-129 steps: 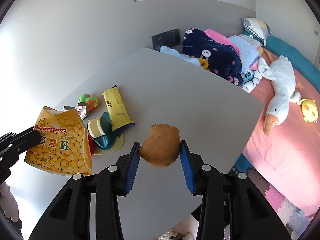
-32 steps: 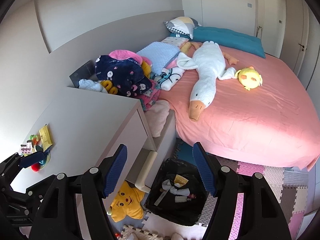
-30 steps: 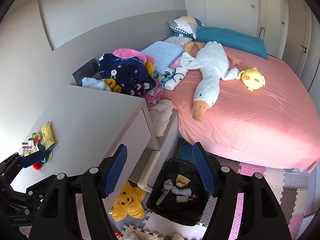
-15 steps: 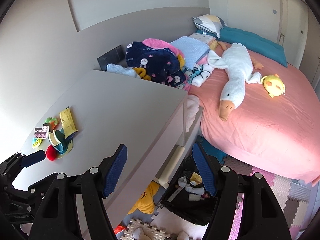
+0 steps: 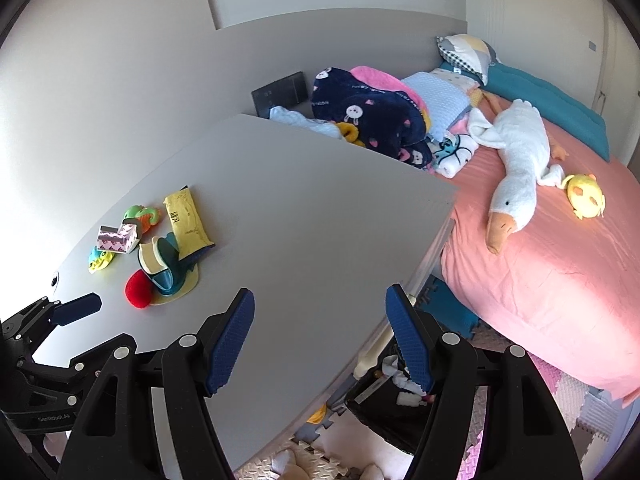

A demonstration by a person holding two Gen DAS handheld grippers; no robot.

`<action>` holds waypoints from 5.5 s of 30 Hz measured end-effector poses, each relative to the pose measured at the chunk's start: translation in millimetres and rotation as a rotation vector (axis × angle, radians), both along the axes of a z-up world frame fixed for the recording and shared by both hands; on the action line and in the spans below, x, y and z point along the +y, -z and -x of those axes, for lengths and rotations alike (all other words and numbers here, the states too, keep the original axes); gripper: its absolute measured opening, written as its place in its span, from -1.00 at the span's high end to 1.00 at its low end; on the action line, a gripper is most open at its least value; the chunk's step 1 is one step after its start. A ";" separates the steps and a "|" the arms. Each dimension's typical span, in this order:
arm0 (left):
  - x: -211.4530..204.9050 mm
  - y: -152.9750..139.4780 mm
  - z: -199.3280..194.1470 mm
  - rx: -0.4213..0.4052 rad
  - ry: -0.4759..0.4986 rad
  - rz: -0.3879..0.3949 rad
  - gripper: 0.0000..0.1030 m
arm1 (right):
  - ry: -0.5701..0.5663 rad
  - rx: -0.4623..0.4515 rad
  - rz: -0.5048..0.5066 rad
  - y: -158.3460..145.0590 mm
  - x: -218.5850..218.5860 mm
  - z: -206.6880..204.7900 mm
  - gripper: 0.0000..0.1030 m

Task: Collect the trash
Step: 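Move both open tools back over the desk toward the toys, then grasp the red heart plush with the left tool while the right tool grasps the teal dinosaur cup, then carry the red heart and teal dinosaur cup over the black bin, then open both tools to drop the heart and dinosaur cup into the bin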

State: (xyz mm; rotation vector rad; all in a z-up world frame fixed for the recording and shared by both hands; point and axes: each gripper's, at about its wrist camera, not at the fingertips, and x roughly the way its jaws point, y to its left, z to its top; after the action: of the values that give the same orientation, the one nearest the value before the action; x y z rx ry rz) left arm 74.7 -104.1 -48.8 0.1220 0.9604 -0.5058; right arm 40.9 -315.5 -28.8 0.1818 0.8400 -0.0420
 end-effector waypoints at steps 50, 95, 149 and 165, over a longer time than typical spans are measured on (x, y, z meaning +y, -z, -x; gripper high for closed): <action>77.4 46.2 -63.1 0.026 -0.159 -0.060 0.06 | -0.242 0.062 0.017 23.8 119.0 -77.4 -0.34; 82.8 5.2 -27.9 -0.049 -0.215 -0.053 0.06 | -0.321 0.002 -0.141 -8.1 118.7 -75.9 0.30; -178.0 -23.8 39.1 -0.113 0.249 -0.052 0.06 | 0.108 -0.099 -0.142 -16.3 -127.2 68.0 0.30; -263.9 -13.9 70.6 -0.085 0.383 -0.045 0.06 | 0.246 -0.076 -0.121 -3.6 -206.0 111.6 0.30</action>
State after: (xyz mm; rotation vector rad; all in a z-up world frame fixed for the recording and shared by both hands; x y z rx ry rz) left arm 4.0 -368.0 -34.9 0.3697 0.8677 -0.8246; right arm -70.7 -521.4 -25.2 0.3976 0.7408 -0.2143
